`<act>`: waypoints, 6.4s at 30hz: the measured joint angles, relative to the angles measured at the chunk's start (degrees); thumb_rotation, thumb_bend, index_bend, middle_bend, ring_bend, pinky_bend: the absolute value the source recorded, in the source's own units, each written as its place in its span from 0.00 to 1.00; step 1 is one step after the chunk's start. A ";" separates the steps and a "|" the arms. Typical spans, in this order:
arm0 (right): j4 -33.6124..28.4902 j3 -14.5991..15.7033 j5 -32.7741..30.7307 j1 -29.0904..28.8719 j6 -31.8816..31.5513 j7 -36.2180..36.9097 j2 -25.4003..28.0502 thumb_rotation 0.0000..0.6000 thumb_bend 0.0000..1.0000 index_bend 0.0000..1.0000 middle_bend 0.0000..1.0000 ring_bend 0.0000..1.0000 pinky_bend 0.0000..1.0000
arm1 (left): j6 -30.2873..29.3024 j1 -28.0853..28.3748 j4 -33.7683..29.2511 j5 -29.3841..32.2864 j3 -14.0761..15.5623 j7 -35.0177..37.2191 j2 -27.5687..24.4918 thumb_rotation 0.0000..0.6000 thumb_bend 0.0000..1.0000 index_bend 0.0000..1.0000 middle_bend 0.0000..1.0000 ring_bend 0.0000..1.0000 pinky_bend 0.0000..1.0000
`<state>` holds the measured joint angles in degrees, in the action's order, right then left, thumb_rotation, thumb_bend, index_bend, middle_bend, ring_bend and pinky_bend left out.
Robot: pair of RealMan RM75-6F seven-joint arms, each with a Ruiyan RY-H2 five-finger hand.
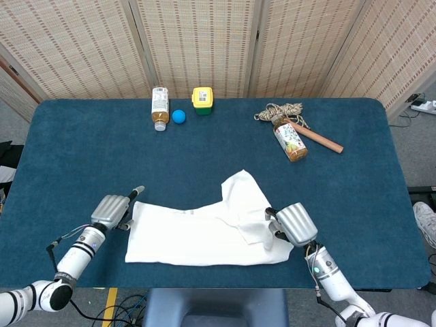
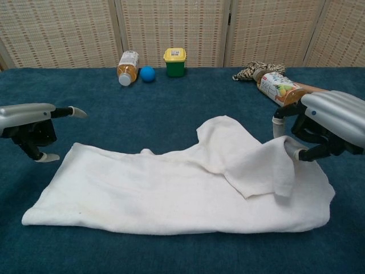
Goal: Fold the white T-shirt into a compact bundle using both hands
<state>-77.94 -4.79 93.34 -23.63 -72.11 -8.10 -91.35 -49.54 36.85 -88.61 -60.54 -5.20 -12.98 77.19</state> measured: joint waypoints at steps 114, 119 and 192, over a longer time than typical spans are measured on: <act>8.70 4.54 -1.21 -11.81 12.34 3.97 -0.63 1.00 0.46 0.66 0.92 0.99 1.00 | -4.84 -7.42 -7.68 -2.42 0.37 8.95 -8.47 1.00 0.35 0.00 0.94 0.86 0.97; 10.04 2.31 -2.84 -12.08 11.44 7.27 -2.82 1.00 0.53 0.73 0.93 0.99 1.00 | -5.01 -7.63 -7.60 -2.48 0.19 9.53 -8.73 1.00 0.35 0.00 0.94 0.86 0.97; 36.42 -16.10 -27.96 -26.52 24.29 -2.17 -20.94 1.00 0.34 0.17 0.87 0.98 0.99 | -4.98 -10.23 -5.08 -4.95 0.46 14.00 -9.52 1.00 0.35 0.00 0.94 0.86 0.97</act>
<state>-41.52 -20.89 65.38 -50.15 -47.83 -10.27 -112.29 -54.52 26.62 -93.69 -65.49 -4.73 1.02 67.67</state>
